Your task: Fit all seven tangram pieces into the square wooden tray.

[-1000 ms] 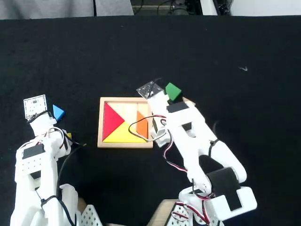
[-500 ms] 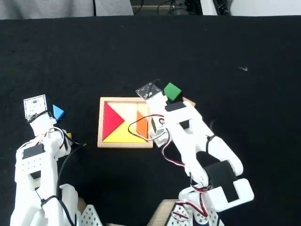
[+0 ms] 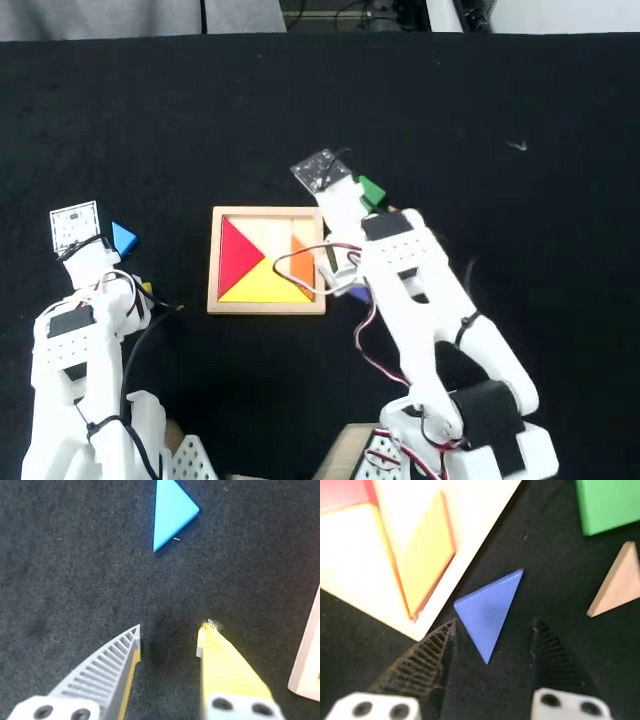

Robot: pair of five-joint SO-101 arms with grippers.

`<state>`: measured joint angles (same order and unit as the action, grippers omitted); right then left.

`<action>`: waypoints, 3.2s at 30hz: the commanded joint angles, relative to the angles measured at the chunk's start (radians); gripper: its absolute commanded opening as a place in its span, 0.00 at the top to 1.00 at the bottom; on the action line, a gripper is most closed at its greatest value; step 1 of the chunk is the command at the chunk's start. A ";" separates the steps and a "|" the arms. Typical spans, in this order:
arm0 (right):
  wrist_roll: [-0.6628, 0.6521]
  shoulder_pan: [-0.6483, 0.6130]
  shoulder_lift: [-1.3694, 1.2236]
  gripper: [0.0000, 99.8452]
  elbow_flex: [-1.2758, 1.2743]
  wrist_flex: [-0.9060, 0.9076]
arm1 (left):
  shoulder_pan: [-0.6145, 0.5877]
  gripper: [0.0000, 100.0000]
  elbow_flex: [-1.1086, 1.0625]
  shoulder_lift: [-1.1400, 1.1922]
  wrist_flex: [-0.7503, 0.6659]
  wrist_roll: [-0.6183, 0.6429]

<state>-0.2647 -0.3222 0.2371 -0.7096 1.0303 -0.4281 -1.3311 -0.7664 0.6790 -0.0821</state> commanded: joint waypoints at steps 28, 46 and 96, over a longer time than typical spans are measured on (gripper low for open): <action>-0.107 -0.008 -0.236 0.99 0.045 0.048 | 0.013 0.81 0.004 -0.020 -0.015 0.003; -0.365 0.040 0.142 0.78 -0.102 0.160 | 0.013 0.81 0.004 -0.020 -0.015 0.003; -0.462 0.043 -0.039 0.75 -0.073 0.063 | 0.013 0.81 0.004 -0.020 -0.015 0.003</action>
<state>-0.7173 -0.2961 0.1956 -0.8140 1.1024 -0.4281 -1.3311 -0.7664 0.6790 -0.0821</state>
